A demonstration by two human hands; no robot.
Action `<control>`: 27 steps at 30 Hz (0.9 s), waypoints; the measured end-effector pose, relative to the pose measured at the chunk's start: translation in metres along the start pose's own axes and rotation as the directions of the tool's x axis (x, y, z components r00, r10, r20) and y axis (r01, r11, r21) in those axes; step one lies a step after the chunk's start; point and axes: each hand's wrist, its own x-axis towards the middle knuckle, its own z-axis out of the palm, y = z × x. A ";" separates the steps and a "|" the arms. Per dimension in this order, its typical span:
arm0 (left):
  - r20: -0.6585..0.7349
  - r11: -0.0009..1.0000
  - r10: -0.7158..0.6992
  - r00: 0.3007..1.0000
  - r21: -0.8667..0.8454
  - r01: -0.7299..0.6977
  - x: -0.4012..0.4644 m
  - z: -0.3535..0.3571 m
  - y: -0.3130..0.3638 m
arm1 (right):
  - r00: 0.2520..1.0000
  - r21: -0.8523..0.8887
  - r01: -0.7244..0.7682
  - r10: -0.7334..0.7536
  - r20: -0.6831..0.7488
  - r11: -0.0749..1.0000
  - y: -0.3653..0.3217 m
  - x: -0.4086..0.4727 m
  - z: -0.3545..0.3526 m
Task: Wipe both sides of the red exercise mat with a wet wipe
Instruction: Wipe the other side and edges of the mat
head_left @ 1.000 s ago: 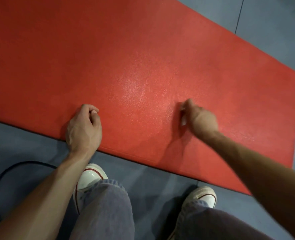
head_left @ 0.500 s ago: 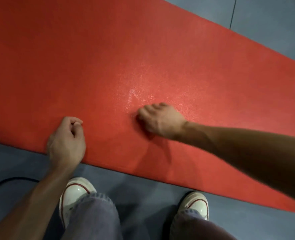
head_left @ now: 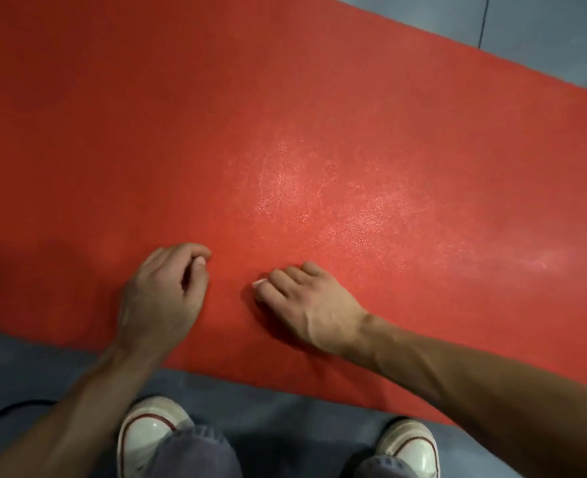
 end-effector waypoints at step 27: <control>0.001 0.931 0.223 0.975 0.295 -0.214 0.170 0.044 0.015 | 0.742 0.214 -0.555 0.595 -0.309 0.803 0.127 -0.001 -0.028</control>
